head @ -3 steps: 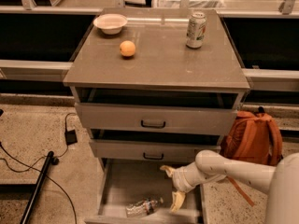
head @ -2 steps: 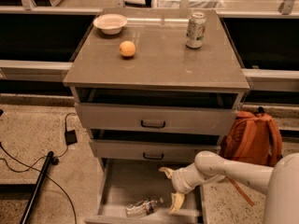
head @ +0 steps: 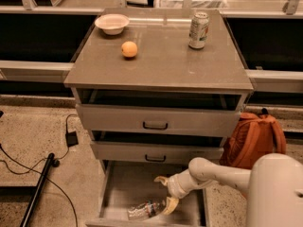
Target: Pick water bottle from bottom drawer and place on counter
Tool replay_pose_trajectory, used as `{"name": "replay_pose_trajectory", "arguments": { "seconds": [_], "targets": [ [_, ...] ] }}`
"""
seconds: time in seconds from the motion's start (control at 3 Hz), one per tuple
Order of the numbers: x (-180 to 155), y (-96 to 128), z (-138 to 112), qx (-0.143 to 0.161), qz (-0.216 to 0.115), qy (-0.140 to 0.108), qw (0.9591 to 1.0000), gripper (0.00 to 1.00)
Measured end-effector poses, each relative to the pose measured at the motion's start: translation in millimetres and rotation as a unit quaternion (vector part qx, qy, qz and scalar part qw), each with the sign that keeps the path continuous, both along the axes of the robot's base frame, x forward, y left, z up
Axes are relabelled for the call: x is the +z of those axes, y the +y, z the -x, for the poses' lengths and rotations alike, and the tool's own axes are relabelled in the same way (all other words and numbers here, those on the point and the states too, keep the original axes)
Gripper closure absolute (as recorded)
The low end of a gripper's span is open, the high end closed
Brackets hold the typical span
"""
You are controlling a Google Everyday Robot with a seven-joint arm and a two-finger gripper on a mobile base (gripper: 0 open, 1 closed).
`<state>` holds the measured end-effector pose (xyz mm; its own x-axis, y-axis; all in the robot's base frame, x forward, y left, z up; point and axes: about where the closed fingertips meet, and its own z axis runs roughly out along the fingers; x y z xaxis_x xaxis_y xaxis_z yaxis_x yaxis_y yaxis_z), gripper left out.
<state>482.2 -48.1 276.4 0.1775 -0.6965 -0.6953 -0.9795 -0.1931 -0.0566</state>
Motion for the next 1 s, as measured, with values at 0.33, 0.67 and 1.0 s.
{"name": "replay_pose_trajectory", "arguments": {
  "seconds": [0.33,0.67,1.0],
  "targets": [
    [-50.3,11.7,-14.1,-0.02,0.012,-0.014,0.9996,0.28],
    [-89.3,17.5,-22.8,-0.032,0.029,-0.026,0.9987,0.28],
    [-128.6,20.9,-22.7,-0.027,0.039,-0.03,0.9984,0.3]
  ]
}}
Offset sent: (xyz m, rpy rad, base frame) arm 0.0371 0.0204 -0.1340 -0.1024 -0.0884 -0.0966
